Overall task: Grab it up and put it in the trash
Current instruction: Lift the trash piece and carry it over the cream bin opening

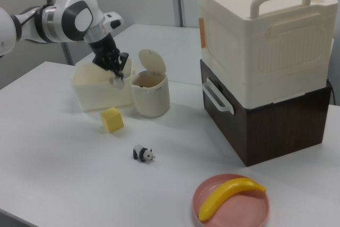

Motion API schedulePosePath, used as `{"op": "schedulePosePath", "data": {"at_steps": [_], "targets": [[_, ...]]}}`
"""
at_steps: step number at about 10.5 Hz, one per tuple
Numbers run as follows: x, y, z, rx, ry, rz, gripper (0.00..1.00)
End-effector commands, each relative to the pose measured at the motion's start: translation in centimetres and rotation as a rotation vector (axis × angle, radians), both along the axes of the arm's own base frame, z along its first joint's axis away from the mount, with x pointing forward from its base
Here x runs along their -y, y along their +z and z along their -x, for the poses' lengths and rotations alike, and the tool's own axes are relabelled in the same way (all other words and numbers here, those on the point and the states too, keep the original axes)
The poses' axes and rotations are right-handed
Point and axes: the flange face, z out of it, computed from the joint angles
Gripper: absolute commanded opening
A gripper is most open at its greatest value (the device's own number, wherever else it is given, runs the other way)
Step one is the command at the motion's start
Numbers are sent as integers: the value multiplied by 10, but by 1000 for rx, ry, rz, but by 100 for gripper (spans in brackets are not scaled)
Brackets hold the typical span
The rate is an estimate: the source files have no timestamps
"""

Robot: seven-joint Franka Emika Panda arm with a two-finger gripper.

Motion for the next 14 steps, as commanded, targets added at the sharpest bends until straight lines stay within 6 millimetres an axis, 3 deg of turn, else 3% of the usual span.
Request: {"op": "schedulePosePath", "data": {"at_steps": [1,3,5,6,8,9,12,13,14], "targets": [[11,19,-23,226,-56,-54,0],[15,22,-36,364,-80,-92,0],[15,9,-48,445,-70,-109,0],[22,6,-51,470,-78,-116,12],[26,4,-52,472,-85,-116,47],[26,5,-51,471,-87,-116,54],[28,3,-43,444,-91,-111,64],[30,3,-34,393,-97,-101,66],[31,5,-22,283,-112,-79,76]]}}
